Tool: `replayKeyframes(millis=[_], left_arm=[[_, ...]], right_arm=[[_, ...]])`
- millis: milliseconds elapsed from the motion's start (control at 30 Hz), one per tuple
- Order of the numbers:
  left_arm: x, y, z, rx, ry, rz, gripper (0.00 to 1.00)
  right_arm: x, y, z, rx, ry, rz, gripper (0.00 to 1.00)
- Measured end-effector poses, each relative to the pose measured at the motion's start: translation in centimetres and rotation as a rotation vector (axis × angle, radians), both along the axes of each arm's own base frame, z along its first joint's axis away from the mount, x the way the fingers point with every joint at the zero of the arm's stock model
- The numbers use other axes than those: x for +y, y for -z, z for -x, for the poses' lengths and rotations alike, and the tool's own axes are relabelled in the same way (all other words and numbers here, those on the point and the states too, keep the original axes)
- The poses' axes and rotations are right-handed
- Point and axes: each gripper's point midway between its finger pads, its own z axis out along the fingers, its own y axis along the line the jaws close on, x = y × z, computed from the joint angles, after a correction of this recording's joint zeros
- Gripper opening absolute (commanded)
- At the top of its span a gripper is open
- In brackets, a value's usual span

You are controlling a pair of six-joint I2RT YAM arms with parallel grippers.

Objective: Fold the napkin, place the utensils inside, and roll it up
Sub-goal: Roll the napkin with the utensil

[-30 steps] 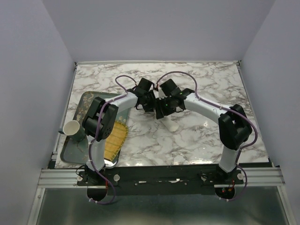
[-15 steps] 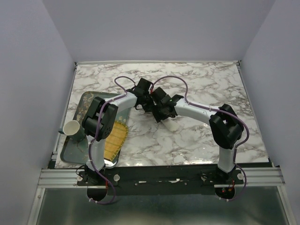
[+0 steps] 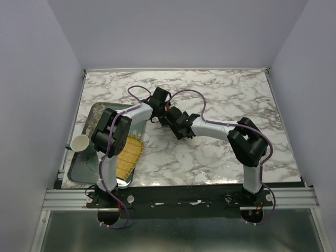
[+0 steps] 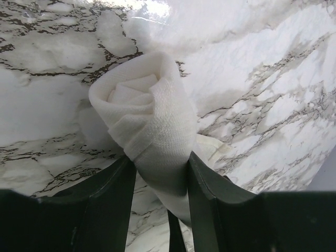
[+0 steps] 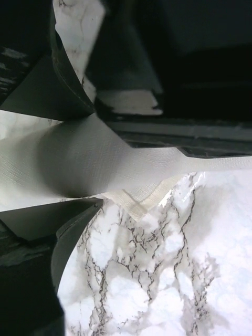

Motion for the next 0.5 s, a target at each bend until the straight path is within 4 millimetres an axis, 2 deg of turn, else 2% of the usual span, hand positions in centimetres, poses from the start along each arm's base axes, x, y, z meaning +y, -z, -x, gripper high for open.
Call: replayKeyframes(millis=[133,333,500], left_arm=[[0.1,0.1,0.0,0.0,0.003,-0.004,0.58],[0.4,0.0,-0.1,-0.002,0.011,-0.014,0.64],[1.1,-0.2,-0.3,-0.025,0.021,-0.047,0.69]], right_arm=[[-0.1,0.0,-0.3,-0.02,-0.002,0.01,0.51],[0.0,0.3,-0.5,-0.007,0.0,-0.016,0.44],[0.1,0.8,-0.6,0.117,-0.011,-0.189,0.41]])
